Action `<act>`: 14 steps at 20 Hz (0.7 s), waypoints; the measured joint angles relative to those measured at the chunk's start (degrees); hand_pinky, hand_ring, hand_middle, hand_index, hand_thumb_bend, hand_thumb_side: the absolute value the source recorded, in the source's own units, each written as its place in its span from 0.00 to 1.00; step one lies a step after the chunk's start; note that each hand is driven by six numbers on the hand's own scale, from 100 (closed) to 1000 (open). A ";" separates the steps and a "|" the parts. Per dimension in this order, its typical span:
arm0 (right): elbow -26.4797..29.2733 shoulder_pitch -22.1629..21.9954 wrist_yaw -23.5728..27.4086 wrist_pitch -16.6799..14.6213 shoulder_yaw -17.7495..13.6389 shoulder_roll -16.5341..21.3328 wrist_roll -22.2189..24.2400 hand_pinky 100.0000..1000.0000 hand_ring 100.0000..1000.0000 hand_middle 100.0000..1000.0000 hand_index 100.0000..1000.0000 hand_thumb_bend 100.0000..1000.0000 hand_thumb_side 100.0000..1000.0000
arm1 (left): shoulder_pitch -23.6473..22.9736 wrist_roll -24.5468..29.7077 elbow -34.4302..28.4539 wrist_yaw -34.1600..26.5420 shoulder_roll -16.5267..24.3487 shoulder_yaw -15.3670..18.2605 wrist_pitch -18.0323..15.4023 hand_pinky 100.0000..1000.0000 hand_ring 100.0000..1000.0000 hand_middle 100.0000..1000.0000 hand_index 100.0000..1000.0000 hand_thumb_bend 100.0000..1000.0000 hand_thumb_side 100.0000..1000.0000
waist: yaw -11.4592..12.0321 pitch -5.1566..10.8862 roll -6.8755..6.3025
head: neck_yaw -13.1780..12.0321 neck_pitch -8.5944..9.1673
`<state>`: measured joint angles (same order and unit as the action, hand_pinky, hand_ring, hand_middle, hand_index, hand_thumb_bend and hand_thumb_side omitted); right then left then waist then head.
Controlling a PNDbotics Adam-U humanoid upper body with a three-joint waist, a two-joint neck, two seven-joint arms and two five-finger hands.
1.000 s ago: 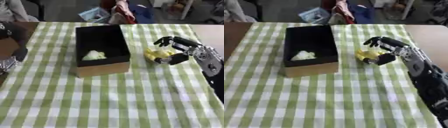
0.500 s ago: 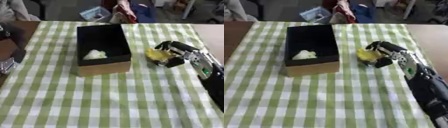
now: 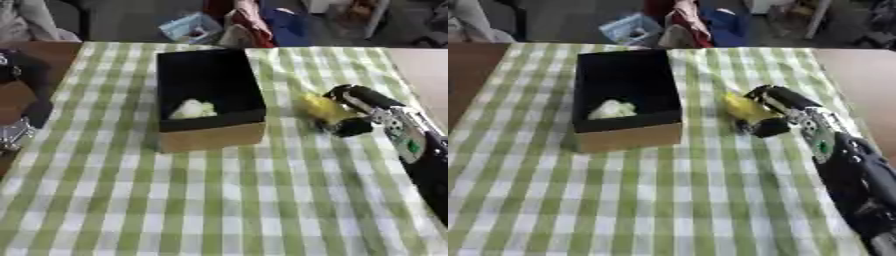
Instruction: Pick up objects on the table and place them in the box.
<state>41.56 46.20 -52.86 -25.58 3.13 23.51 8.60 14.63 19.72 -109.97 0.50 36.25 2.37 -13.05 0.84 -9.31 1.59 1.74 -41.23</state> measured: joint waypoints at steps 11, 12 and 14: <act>2.22 -0.61 3.21 -1.54 0.35 0.38 -3.82 0.66 0.43 0.44 0.56 0.00 0.15 | -0.01 0.21 0.08 0.11 0.00 0.01 -0.09 0.57 0.45 0.51 0.74 0.18 0.34 | -0.11 0.00 0.24 | -0.01 0.00; 2.91 -0.54 4.03 -1.68 0.49 0.50 -3.70 0.66 0.43 0.44 0.56 0.00 0.14 | -0.01 0.27 0.09 0.11 0.00 0.01 -0.11 0.57 0.45 0.51 0.74 0.18 0.34 | -0.11 0.00 0.27 | -0.01 0.01; 4.54 -0.05 5.76 -1.94 0.86 0.55 -3.32 0.66 0.43 0.44 0.56 0.00 0.12 | -0.02 0.35 0.09 0.11 0.00 0.01 -0.07 0.57 0.45 0.51 0.74 0.18 0.34 | -0.11 0.00 0.28 | -0.01 0.01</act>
<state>46.09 46.15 -47.10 -27.52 3.99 24.06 5.29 14.61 20.07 -109.88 0.61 36.25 2.39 -13.12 0.72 -9.31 1.87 1.73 -41.22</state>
